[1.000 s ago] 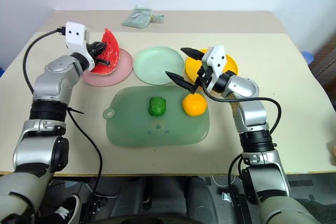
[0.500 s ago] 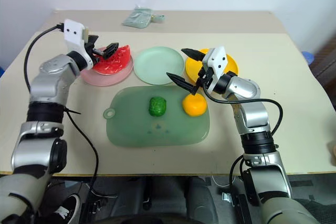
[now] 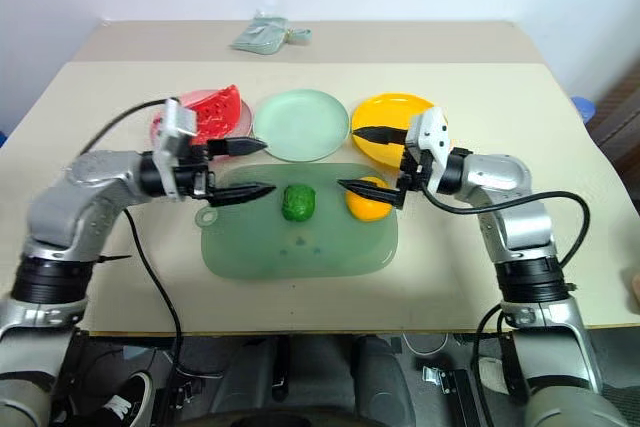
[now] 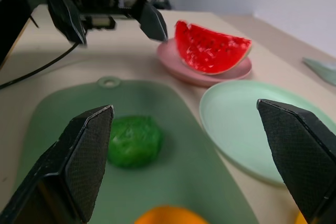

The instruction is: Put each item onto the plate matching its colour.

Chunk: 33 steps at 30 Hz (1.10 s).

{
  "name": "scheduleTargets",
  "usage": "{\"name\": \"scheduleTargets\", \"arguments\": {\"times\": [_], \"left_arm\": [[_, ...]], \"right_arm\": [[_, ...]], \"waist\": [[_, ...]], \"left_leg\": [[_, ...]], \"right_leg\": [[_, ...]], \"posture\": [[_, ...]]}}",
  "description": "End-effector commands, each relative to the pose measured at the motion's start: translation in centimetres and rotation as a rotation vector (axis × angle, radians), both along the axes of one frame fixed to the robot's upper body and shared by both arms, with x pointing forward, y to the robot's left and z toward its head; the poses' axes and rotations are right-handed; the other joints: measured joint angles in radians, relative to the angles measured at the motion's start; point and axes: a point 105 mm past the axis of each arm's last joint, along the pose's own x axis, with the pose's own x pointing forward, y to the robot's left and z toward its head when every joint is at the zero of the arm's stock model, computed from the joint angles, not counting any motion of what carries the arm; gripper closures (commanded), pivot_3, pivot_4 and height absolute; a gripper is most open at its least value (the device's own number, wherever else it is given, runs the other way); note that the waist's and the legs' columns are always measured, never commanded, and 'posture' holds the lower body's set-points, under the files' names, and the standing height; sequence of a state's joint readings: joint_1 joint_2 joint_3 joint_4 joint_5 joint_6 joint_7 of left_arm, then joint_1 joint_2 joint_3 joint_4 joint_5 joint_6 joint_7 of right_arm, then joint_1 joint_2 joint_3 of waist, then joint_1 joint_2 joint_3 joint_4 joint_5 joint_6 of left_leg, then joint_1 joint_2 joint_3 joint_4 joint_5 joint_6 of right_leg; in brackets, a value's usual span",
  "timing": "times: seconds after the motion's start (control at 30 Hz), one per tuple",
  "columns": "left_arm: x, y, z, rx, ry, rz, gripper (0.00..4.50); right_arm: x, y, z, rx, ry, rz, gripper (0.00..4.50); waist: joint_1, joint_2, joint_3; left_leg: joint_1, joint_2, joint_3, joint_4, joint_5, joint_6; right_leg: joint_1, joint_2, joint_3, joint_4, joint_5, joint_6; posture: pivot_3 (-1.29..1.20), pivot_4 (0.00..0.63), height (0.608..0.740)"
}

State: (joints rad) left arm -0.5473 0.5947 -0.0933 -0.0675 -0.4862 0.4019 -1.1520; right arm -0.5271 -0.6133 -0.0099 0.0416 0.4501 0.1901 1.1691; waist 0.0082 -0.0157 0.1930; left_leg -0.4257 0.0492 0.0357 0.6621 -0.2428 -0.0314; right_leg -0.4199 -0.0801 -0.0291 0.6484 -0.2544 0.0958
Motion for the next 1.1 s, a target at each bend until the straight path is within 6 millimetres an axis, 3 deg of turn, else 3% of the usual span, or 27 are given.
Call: {"name": "scheduleTargets", "arguments": {"times": [0.03,0.23,0.4,0.47,0.53,0.6,0.7,0.8,0.97,1.1], "left_arm": [[0.2,-1.3,-1.2,0.075,-0.075,-0.046,0.11],[1.9,-2.4,-3.9,0.157,-0.119,-0.023,0.11],[2.9,-3.0,-4.7,0.172,-0.148,0.007,0.11],[2.6,-3.2,-6.4,0.228,-0.119,-0.009,0.11],[2.5,-3.2,-6.9,0.25,-0.121,-0.031,0.63],[3.6,-3.3,-5.8,0.193,-0.146,0.035,1.28],[3.9,-3.3,-5.1,0.153,-0.157,0.053,1.28],[5.4,-3.7,-2.9,0.037,-0.161,0.141,1.28],[11.6,-2.7,1.7,-0.116,-0.177,0.503,1.28],[14.6,-2.3,2.3,-0.144,-0.166,0.674,1.28]], "right_arm": [[-0.3,-0.3,1.2,0.013,-0.057,-0.013,0.0],[-0.4,-0.7,1.4,0.027,-0.07,-0.051,0.0],[-0.3,-0.9,1.4,0.024,-0.077,-0.071,0.0],[-0.2,-1.0,1.5,0.024,-0.085,-0.083,0.0],[-0.2,-1.1,1.6,0.026,-0.09,-0.089,0.0],[-0.2,-1.0,1.6,0.027,-0.09,-0.092,0.0],[0.0,-0.9,1.7,0.032,-0.097,-0.099,0.0],[0.1,-0.8,1.7,0.035,-0.101,-0.099,0.0],[0.4,-0.5,1.6,0.038,-0.099,-0.1,0.0],[0.8,0.2,1.6,0.042,-0.106,-0.094,0.0]], "waist": [[0.002,0.0,0.0],[0.004,0.0,0.0],[0.004,0.0,0.0],[0.004,0.0,0.0],[0.004,0.0,0.0],[0.005,0.0,0.0],[0.004,0.0,0.0],[0.005,0.0,0.0],[0.006,-0.001,0.0],[0.002,0.0,0.0]], "left_leg": [[0.0,0.0,0.0,0.0,0.0,0.0],[0.0,0.0,0.0,0.0,0.0,0.0],[-0.001,0.0,0.0,0.001,0.0,0.0],[0.0,0.0,0.0,0.001,0.0,0.0],[0.0,0.0,0.0,0.001,0.0,0.0],[0.0,0.0,0.0,0.001,0.0,0.0],[-0.001,0.0,0.0,0.001,0.0,0.0],[-0.001,0.0,0.0,0.001,0.0,0.0],[-0.001,-0.001,-0.001,0.003,0.0,0.0],[0.0,-0.001,0.0,0.001,-0.001,0.002]], "right_leg": [[0.0,0.0,0.0,0.0,0.0,0.0],[0.0,0.0,0.0,0.0,0.0,0.0],[0.0,0.0,0.0,0.0,0.0,0.0],[0.0,0.0,0.0,0.0,0.0,0.0],[0.0,0.0,0.0,0.0,0.0,0.0],[0.0,0.0,0.0,0.0,0.0,0.0],[0.0,0.0,0.0,0.0,0.0,0.0],[0.0,0.0,0.0,0.0,0.0,0.0],[0.001,0.0,-0.001,0.0,0.001,0.001],[0.001,0.0,0.0,-0.001,0.001,0.002]], "posture": [[0.0,0.15,0.74],[0.0,0.15,0.74],[0.0,0.15,0.74],[0.0,0.15,0.74],[0.0,0.15,0.74],[0.0,0.15,0.74],[0.0,0.15,0.74],[0.0,0.15,0.74],[0.0,0.15,0.74],[0.0,0.15,0.74]]}}
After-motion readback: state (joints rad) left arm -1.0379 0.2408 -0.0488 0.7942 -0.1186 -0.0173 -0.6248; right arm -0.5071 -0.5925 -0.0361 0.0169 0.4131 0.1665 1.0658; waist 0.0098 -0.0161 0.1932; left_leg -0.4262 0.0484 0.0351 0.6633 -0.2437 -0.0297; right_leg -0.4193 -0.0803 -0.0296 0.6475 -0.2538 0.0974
